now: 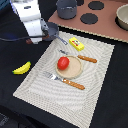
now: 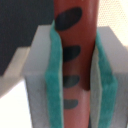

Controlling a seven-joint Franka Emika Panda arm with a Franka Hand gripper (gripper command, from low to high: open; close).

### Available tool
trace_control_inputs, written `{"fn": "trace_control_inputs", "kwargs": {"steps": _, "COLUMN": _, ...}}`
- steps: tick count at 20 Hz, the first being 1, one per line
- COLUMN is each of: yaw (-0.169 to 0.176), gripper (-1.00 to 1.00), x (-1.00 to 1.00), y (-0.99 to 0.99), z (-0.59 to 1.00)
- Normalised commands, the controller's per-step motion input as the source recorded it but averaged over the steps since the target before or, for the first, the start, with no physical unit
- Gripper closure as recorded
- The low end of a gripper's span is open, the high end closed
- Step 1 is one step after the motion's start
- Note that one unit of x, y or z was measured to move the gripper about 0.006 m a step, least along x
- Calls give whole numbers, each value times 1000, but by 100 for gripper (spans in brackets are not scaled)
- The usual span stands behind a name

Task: Interact with the objects in diverse but meaningful ways.

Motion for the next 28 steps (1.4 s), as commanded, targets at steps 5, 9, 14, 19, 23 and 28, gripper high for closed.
{"fn": "trace_control_inputs", "kwargs": {"steps": 5, "yaw": -51, "gripper": 100, "x": 830, "y": -445, "z": 437}}
{"fn": "trace_control_inputs", "kwargs": {"steps": 9, "yaw": -48, "gripper": 100, "x": 786, "y": -526, "z": 290}}
{"fn": "trace_control_inputs", "kwargs": {"steps": 14, "yaw": -33, "gripper": 100, "x": 767, "y": -576, "z": 179}}
{"fn": "trace_control_inputs", "kwargs": {"steps": 19, "yaw": 0, "gripper": 100, "x": 719, "y": -703, "z": 21}}
{"fn": "trace_control_inputs", "kwargs": {"steps": 23, "yaw": 0, "gripper": 100, "x": 678, "y": -734, "z": 4}}
{"fn": "trace_control_inputs", "kwargs": {"steps": 28, "yaw": 0, "gripper": 100, "x": 698, "y": -698, "z": -1}}
